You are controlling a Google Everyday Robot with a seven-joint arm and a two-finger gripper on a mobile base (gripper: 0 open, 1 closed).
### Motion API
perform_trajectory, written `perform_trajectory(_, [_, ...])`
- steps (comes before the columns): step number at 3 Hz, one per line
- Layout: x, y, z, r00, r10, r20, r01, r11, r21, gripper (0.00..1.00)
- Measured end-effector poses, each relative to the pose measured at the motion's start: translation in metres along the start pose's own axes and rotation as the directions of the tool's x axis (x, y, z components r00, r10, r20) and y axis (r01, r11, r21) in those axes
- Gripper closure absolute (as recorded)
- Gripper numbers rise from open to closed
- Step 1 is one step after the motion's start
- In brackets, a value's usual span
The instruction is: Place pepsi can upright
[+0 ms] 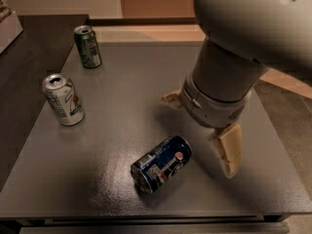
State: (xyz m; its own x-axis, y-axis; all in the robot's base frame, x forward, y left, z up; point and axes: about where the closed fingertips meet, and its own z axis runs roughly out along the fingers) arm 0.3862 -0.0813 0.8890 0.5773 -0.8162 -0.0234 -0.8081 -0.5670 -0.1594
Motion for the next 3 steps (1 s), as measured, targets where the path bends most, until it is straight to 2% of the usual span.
perform_trajectory(1, [-0.019, -0.001, 0.018, 0.996, -0.084, 0.022, 0.085, 0.9955, -0.043, 0.00])
perform_trajectory(2, [-0.032, 0.000, 0.035, 0.992, -0.123, 0.041, 0.126, 0.9892, -0.075, 0.00])
perform_trajectory(3, [-0.042, 0.000, 0.045, 0.990, -0.129, 0.060, 0.133, 0.9876, -0.083, 0.18])
